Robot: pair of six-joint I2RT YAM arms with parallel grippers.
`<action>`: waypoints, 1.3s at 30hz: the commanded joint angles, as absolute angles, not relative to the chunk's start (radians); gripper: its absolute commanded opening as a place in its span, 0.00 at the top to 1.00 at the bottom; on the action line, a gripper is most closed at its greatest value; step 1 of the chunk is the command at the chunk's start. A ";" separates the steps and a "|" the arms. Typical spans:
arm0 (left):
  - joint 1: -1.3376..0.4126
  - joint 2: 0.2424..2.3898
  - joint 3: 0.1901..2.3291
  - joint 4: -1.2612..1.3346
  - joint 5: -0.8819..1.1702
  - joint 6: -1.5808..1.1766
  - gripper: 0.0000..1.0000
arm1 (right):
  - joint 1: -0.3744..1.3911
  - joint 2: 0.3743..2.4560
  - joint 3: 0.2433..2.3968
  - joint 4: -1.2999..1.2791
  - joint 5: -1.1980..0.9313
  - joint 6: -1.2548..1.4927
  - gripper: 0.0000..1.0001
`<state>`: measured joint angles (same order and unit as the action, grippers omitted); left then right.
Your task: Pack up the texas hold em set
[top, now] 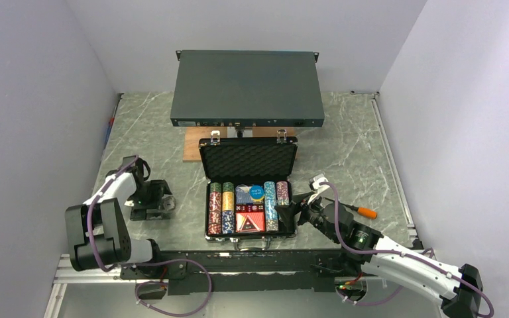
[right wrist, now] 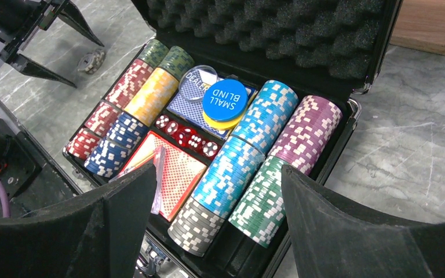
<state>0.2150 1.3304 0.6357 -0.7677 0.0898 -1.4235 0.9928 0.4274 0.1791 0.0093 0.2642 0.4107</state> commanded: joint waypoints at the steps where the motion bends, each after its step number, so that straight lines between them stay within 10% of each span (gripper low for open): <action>1: 0.219 1.374 0.676 -0.782 0.030 -1.481 0.12 | 0.997 0.426 0.189 0.054 0.284 0.406 0.19; 20: 0.178 1.519 0.721 -0.846 0.011 -1.552 0.23 | 0.997 0.419 0.188 0.052 0.282 0.406 0.19; 39: 0.146 1.465 0.684 -0.882 -0.064 -1.612 0.57 | 0.997 0.415 0.186 0.051 0.284 0.407 0.19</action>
